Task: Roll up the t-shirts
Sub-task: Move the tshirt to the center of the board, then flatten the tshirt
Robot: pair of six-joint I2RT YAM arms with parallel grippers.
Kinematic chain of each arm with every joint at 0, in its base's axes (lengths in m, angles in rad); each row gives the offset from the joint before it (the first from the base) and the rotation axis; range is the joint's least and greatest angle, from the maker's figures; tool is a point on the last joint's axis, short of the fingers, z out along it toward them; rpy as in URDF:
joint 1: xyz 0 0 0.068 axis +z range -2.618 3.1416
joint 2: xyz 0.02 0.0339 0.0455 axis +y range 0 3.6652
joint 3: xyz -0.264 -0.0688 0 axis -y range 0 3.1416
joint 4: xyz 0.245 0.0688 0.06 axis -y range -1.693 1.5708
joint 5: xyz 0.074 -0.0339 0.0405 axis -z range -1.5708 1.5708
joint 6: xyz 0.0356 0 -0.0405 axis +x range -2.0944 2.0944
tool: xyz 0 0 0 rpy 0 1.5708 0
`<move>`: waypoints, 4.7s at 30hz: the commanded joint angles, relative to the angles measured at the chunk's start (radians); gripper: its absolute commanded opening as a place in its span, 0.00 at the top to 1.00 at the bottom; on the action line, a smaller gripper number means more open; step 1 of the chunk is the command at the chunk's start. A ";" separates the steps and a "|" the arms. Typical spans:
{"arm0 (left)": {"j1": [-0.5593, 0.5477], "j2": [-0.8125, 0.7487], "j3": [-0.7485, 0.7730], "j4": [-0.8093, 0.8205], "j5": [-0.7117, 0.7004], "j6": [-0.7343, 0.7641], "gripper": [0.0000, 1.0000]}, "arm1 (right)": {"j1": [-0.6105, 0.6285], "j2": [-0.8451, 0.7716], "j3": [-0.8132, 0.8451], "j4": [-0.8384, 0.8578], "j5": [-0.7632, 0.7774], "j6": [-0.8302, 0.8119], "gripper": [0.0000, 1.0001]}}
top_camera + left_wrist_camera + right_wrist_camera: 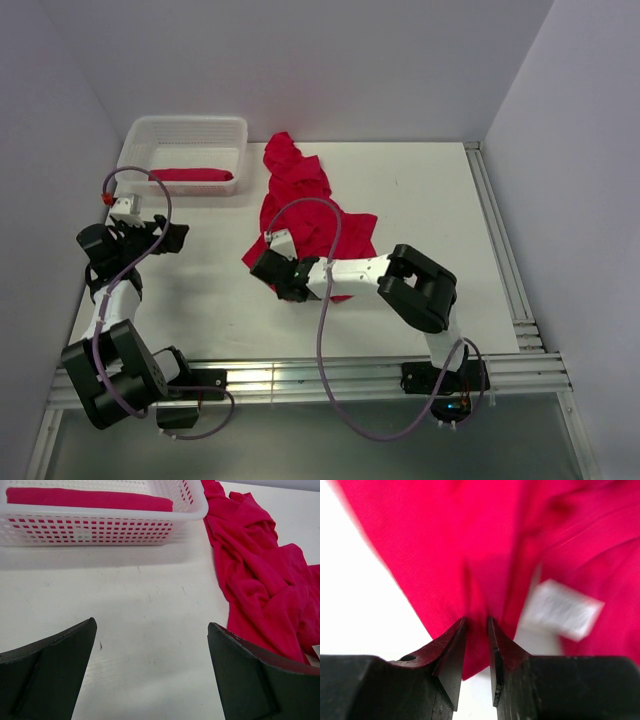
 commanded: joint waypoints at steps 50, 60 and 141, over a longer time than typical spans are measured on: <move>-0.045 0.031 0.042 -0.048 0.058 0.110 0.00 | 0.143 -0.035 -0.076 0.106 -0.011 -0.181 1.00; -0.125 0.016 0.057 -0.082 0.030 0.152 0.01 | 0.142 -0.534 -0.355 0.088 0.018 -0.120 1.00; -0.998 0.195 0.249 -0.048 -0.314 0.563 0.92 | -0.125 -1.083 0.551 -0.487 0.412 -0.245 1.00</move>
